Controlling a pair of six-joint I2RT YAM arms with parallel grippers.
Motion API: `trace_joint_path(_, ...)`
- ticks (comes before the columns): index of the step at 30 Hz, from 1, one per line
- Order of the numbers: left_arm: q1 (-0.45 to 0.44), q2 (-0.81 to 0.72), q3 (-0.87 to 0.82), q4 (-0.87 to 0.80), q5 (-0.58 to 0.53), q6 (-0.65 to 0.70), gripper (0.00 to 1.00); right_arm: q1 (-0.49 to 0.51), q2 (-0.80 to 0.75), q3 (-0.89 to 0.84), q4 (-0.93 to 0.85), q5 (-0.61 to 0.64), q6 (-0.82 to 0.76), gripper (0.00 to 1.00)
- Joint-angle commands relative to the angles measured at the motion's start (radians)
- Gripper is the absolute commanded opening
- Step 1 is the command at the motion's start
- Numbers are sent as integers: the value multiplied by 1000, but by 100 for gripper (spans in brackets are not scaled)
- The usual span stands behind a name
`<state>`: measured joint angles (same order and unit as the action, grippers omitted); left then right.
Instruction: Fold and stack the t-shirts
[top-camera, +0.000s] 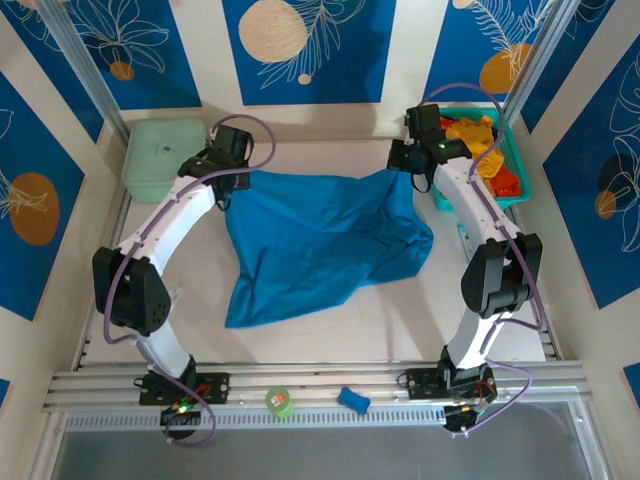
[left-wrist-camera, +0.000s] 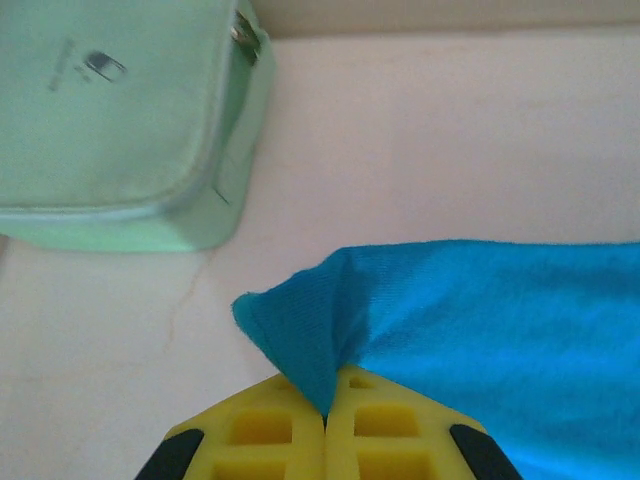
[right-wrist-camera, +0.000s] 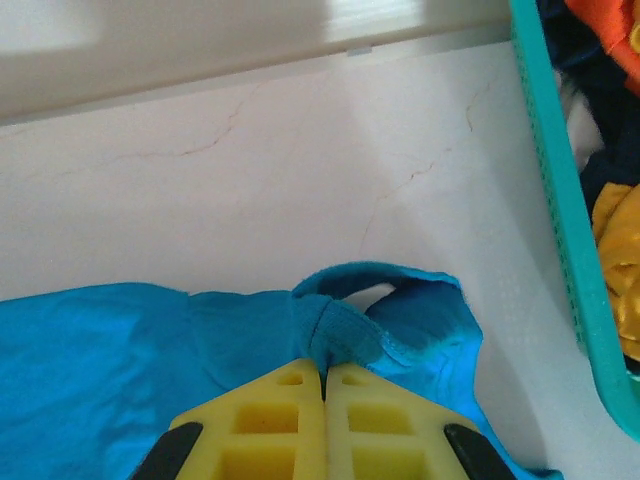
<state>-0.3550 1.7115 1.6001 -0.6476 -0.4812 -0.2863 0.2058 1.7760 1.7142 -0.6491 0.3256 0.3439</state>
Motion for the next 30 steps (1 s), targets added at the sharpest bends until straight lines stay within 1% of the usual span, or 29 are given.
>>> trace_joint_path(1, 25, 1, 56, 94, -119, 88, 0, -24, 28, 93, 37, 33, -20, 0)
trace_joint_path(5, 46, 79, 150, 178, -190, 181, 0, -49, 155, 231, 39, 54, -56, 0)
trace_joint_path(8, 52, 163, 225, 229, -244, 251, 0, -67, 311, 406, -43, 44, -56, 0)
trace_joint_path(9, 52, 192, 246, 242, -247, 268, 0, -72, 364, 462, -79, 30, -53, 0)
trace_joint_path(10, 52, 223, 265, 247, -245, 280, 0, -75, 428, 529, -123, 13, -45, 4)
trace_joint_path(11, 51, 251, 284, 241, -244, 282, 0, -75, 475, 584, -160, -4, -39, 16)
trace_joint_path(12, 52, 280, 302, 230, -244, 277, 8, -75, 522, 641, -195, -17, -30, 30)
trace_joint_path(13, 52, 303, 312, 221, -243, 271, 23, -73, 554, 680, -222, -24, -23, 42)
trace_joint_path(15, 50, 322, 306, 212, -240, 251, 61, -63, 568, 692, -232, -29, -18, 52)
trace_joint_path(16, 49, 319, 295, 208, -231, 239, 71, -56, 557, 674, -224, -27, -15, 58)
trace_joint_path(17, 48, 309, 280, 207, -222, 231, 76, -50, 539, 648, -214, -25, -15, 60)
trace_joint_path(19, 44, 271, 242, 207, -204, 218, 88, -37, 478, 566, -188, -24, -13, 61)
trace_joint_path(21, 37, 229, 223, 177, -185, 206, 97, -25, 400, 463, -168, -22, 3, 59)
trace_joint_path(23, 26, 184, 213, 119, -163, 190, 100, -8, 299, 320, -143, -9, 27, 55)
trace_joint_path(26, 4, 110, 171, 18, -118, 151, 100, 30, 116, 56, -93, -9, 78, 50)
trace_joint_path(28, -9, 64, 123, -54, -77, 106, 100, 72, -4, -135, -69, -13, 107, 48)
trace_joint_path(30, -12, 30, 59, -97, -30, 64, 99, 108, -84, -267, -69, -50, 139, 46)
